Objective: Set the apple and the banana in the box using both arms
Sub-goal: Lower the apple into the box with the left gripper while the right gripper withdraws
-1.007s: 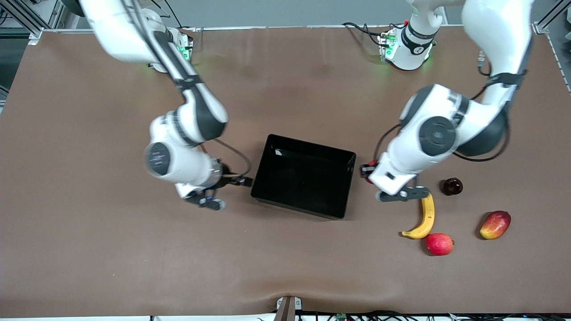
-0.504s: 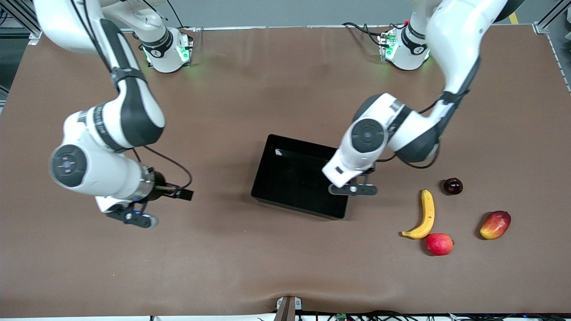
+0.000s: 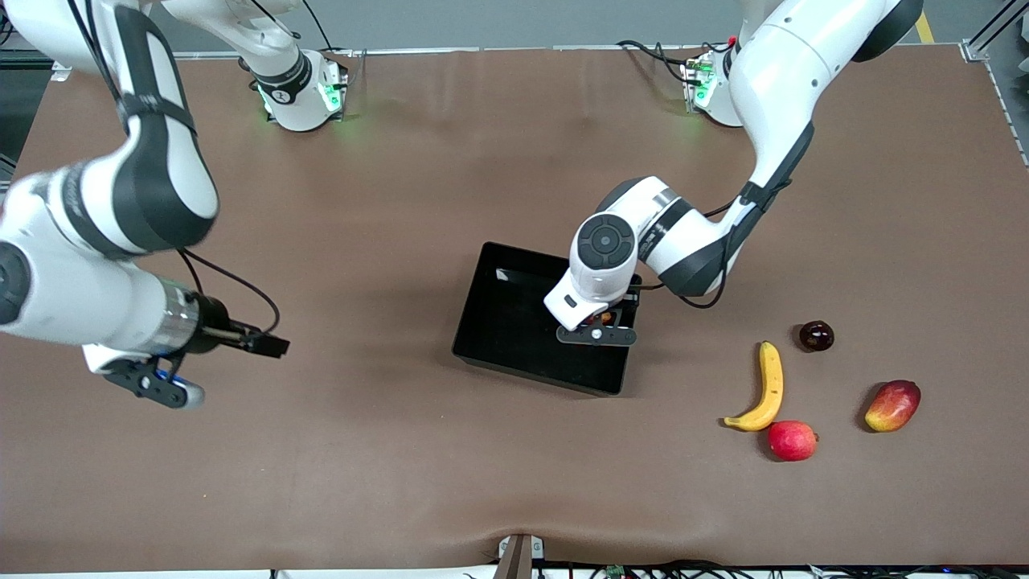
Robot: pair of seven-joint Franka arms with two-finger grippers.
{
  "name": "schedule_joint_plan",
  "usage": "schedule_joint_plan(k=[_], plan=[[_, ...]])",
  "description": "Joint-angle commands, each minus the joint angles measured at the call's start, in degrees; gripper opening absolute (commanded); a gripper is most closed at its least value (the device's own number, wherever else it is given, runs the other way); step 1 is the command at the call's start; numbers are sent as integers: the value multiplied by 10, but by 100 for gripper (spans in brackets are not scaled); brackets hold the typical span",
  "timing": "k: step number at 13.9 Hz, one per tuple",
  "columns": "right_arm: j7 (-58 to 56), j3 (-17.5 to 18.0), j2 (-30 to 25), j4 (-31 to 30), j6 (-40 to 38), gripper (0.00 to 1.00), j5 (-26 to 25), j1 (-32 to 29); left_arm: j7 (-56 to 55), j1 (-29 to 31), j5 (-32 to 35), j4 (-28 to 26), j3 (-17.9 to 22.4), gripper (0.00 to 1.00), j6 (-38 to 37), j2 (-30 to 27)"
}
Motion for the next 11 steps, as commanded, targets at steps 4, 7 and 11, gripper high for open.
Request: schedule_joint_plan(k=[4,7,11], plan=[[-128,7,-88,-9,-64,100,-7,-58,-37,-20,30,4,2,0,9,40],[-188,-55,-155,-11,-115,100,0,-51,-86,-21,65,4,2,0,20,64],[-194,-66,-222,-45,-126,100,-7,-53,-96,-24,64,4,2,70,21,68]])
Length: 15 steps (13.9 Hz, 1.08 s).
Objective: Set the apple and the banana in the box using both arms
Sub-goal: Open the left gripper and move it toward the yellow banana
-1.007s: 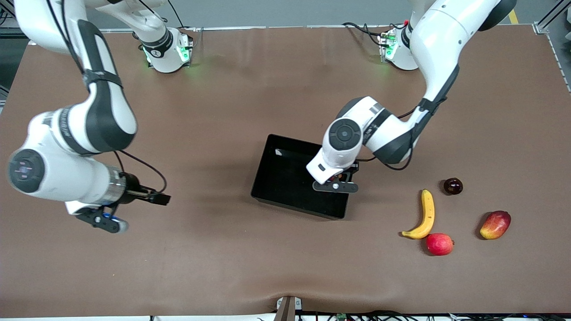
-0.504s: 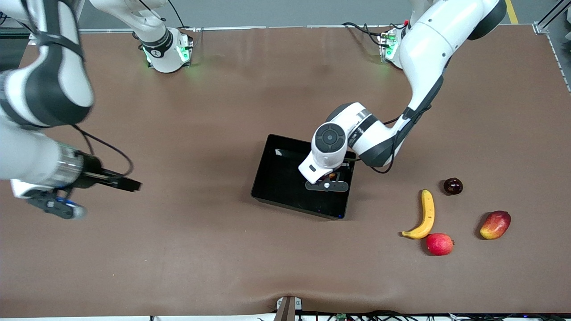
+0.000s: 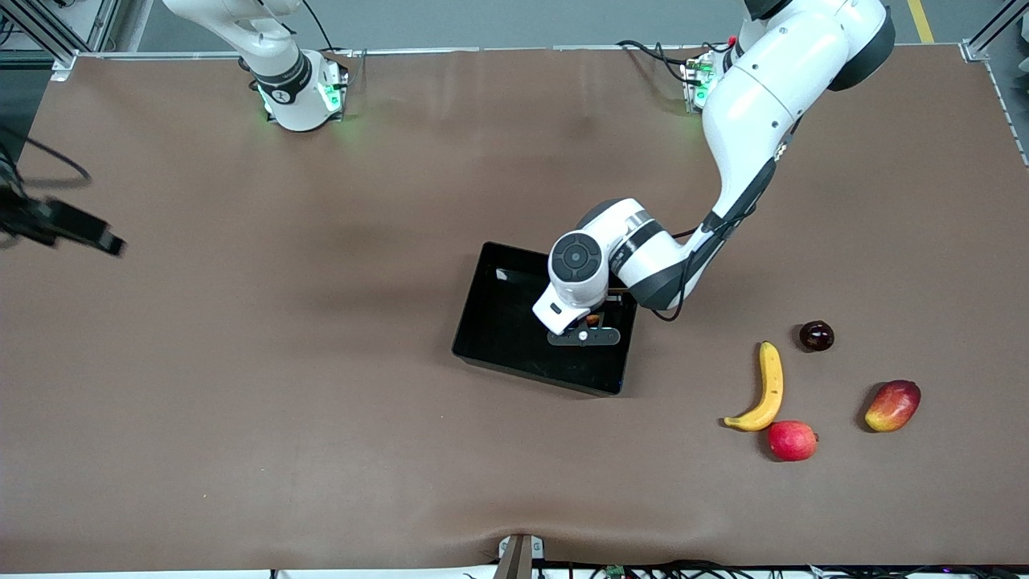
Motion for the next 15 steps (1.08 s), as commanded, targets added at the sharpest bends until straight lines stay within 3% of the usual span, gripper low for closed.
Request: schedule_joint_plan(k=[1,3,6,8,15], plan=[[-10,-2,-59,-85,8,100,-10,-1,-20,-6,14,6,2,100,4,2],[-72,-18,-96,-135,22,100,-26,0,-16,-1,13,11,1,100,4,-11],[-171,-40,-116,-159,19,100,-28,-1,3,34,7,33,-2,100,-6,-48],[-233,-41,-125,-160,5,100,-61,-1,26,66,2,36,-6,100,-7,-72],[-235,-41,-134,-162,-14,100,-68,-9,281,194,-6,35,-3,100,-7,-89]])
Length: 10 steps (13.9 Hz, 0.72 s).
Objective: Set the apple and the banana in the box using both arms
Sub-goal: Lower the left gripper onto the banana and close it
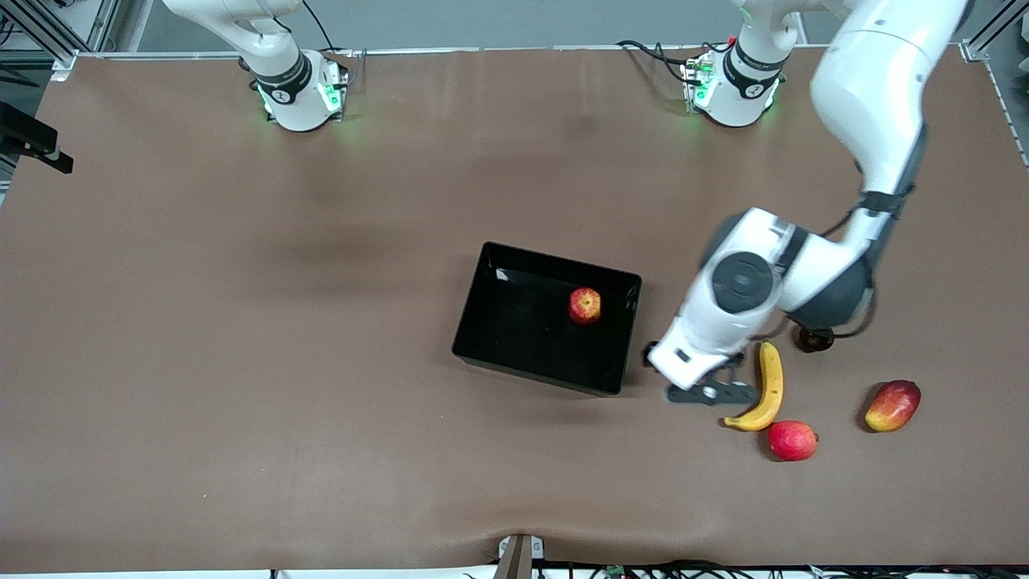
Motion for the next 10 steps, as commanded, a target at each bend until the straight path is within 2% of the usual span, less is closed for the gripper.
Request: schedule_joint_plan(k=[1,6,8,10], plan=[[-7,5,-16,-12,1,100,-12,-12,92,44,-7,-8,-5,100,-2,-3],[-5,24,-17,-11,0,100,-11,-27,224,122,-3,-14,-2,100,15,23],[-2,58,-19,-11,-3,100,-9,-55,227,151,-3,-17,-1,100,47,48],[-2,92,-19,-11,-3,100,-9,-86,215,154,-9,-28,0,100,83,63]])
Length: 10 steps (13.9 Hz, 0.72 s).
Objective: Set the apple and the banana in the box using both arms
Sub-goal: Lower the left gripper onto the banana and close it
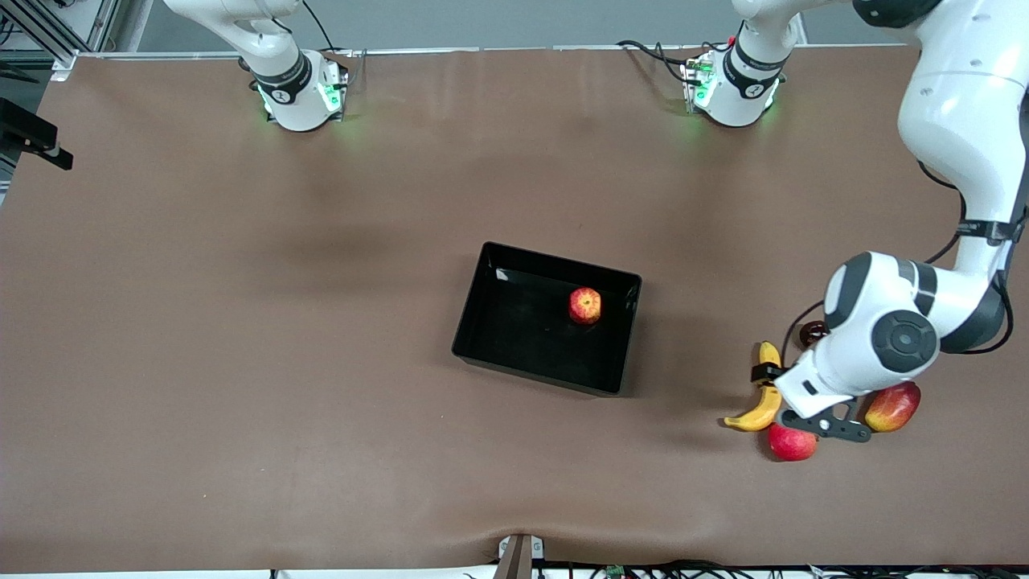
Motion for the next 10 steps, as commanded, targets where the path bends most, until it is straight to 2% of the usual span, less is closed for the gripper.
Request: schedule_joint_plan(k=[1,5,10], plan=[[-2,41,-17,-11,-1,100,-8,-39,-7,2,-9,-11,-4,100,40,20],[-2,40,-17,-12,-2,100,-8,-40,-11,2,-2,-20,18,100,72,41],[-1,39,-17,-11,-9,100,-7,-39,-11,5,1,-40,31,100,78,38]])
